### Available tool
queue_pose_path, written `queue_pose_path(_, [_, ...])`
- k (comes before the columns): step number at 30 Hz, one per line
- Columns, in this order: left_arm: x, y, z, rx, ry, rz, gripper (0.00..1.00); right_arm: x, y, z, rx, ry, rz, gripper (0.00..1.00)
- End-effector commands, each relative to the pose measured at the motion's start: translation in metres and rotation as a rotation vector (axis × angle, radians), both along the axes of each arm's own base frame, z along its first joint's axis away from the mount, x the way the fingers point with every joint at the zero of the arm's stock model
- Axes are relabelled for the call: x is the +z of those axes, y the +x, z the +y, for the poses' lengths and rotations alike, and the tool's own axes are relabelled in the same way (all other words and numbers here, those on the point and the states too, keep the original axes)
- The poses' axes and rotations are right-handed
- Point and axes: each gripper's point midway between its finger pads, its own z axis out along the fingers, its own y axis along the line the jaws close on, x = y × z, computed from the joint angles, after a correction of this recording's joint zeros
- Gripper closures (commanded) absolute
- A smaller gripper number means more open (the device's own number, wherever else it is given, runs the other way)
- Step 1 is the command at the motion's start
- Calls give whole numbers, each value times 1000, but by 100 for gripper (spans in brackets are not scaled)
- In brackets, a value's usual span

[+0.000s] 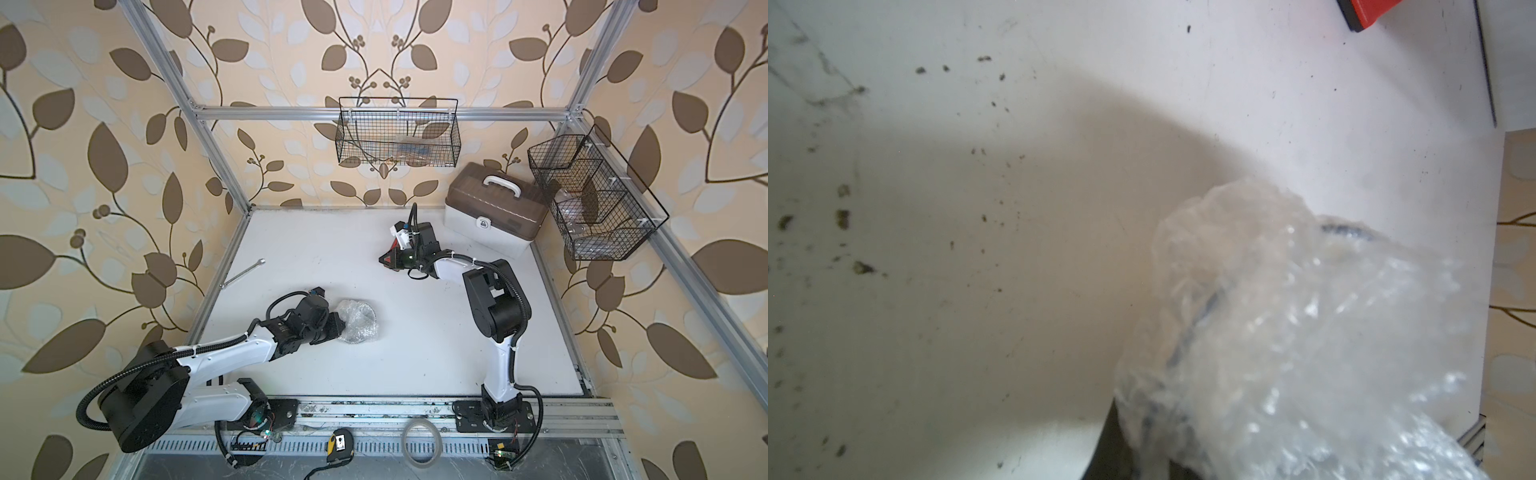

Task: Wrap bowls in bubble wrap
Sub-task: Tear off the tape using the Tape Cutter.

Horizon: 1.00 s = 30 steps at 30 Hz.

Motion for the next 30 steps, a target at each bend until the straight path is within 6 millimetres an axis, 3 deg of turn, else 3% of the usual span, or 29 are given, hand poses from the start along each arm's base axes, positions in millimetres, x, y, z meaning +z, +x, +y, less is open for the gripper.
queue_pose_path(1, [-30,-24,28,-3,139,85,100,-1,-16,0,16,30,61,100])
queue_pose_path(12, [-29,-25,29,-5,142,81,100,-104,-44,-45,-146,-126,324,100])
queue_pose_path(19, [-28,-26,30,0,138,75,100,-118,-37,-73,-256,-221,337,100])
queue_pose_path(23, [-30,-25,30,0,136,74,100,-130,-36,-108,-380,-372,350,100])
queue_pose_path(27, [-32,-22,27,-4,129,73,100,-125,-41,-135,-474,-479,336,100])
queue_pose_path(30, [-34,-18,21,-14,119,76,100,-119,-47,-143,-499,-462,321,100])
